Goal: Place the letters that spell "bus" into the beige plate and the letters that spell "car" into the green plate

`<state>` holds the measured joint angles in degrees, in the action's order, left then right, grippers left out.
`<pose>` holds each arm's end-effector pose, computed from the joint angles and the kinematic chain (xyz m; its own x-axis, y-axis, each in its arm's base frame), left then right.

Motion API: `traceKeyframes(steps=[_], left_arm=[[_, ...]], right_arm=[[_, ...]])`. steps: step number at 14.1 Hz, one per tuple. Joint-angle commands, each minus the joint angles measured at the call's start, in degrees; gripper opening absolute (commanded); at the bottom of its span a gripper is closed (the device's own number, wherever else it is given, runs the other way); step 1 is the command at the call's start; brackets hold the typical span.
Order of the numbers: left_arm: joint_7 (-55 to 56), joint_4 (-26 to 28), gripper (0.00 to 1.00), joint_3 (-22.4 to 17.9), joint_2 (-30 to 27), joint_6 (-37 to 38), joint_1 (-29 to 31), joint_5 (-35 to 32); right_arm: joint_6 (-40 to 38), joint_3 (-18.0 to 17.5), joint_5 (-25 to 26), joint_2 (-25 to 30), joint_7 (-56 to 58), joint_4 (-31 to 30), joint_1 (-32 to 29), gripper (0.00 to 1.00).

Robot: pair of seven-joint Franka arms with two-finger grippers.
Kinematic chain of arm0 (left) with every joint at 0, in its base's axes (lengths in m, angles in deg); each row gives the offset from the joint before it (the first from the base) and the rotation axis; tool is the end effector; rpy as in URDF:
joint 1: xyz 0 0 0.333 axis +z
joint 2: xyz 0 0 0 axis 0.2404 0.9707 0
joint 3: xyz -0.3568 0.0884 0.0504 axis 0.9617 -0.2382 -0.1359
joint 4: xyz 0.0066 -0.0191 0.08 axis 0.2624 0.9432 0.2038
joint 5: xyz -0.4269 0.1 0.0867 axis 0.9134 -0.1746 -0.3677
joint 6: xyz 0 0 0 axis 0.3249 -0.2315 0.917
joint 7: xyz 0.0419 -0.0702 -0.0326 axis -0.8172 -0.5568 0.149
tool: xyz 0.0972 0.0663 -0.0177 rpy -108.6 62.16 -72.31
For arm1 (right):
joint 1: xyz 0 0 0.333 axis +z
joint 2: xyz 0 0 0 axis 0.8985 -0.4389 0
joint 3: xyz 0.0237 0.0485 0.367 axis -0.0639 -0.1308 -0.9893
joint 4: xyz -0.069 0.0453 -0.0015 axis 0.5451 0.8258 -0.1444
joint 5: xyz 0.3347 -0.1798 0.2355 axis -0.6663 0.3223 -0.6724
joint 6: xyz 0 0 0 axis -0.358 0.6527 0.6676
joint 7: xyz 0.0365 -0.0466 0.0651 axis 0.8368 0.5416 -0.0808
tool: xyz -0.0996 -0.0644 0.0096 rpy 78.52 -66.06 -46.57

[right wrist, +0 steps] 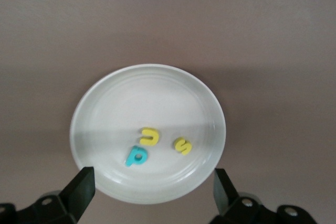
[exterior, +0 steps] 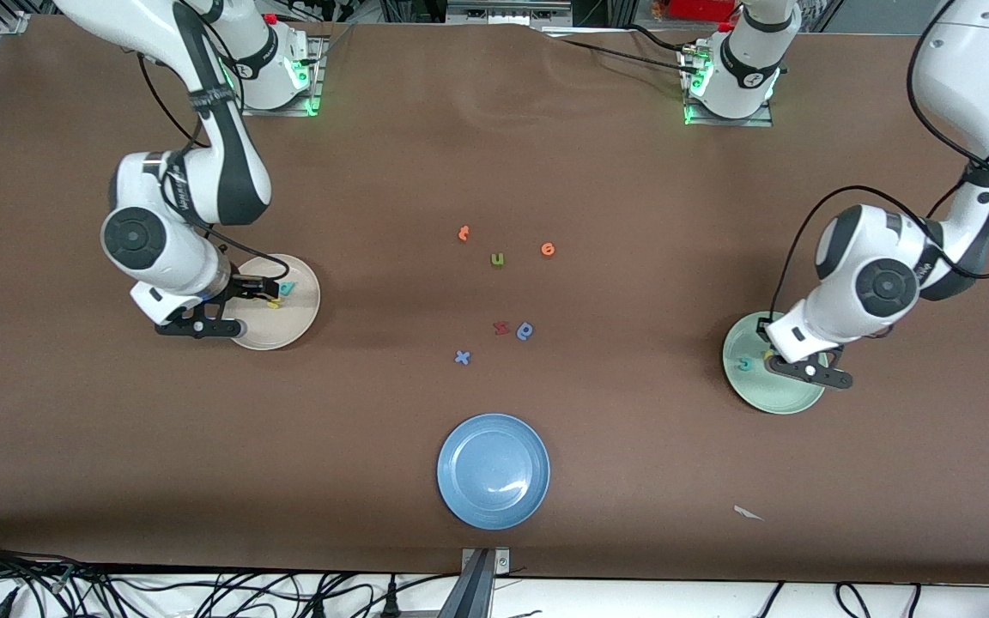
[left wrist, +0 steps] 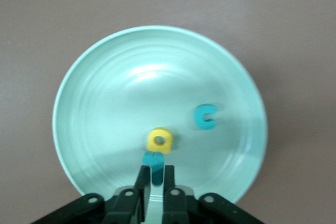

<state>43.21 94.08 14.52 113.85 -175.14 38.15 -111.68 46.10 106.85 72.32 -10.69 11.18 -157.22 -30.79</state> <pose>0.6859 0.0051 0.2250 0.9641 -0.2477 -0.0960 -0.2547 -0.9646 -0.0686 0.6486 0.1209 0.3350 0.9889 -0.0006 -0.1489 0.0155 -0.9942 0.1067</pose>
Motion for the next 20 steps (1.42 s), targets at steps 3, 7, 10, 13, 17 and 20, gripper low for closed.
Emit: traceKeyframes(steps=[3,7,10,13,17,20], left_arm=[[1.73,-7.50,1.00,1.38,0.60,10.58,-0.77,-0.55],[1.56,-16.73,1.00,1.56,0.78,24.39,-1.48,3.94],[-1.58,-18.43,1.00,0.25,-0.53,27.67,0.18,9.44],[-14.40,-17.46,1.00,-11.31,-5.53,27.94,-4.88,20.34],[-15.40,-16.93,1.00,-29.35,-17.56,32.15,-23.68,23.18],[-14.88,-17.72,1.00,-30.43,-24.26,32.51,-24.86,29.05]], right_arm=[[-16.42,0.17,-2.44,0.16,1.12,14.89,-0.57,1.00],[-18.82,-3.49,-2.89,5.16,1.38,17.89,-8.35,1.00],[-18.12,-10.97,-2.80,8.94,1.73,18.42,-19.96,1.00],[-20.13,-17.11,-0.01,14.47,5.41,15.36,-27.08,1.00],[-17.16,-25.53,2.03,23.09,5.60,5.43,-34.38,1.00],[-17.32,-28.21,2.12,23.19,5.25,6.64,-36.08,1.00]])
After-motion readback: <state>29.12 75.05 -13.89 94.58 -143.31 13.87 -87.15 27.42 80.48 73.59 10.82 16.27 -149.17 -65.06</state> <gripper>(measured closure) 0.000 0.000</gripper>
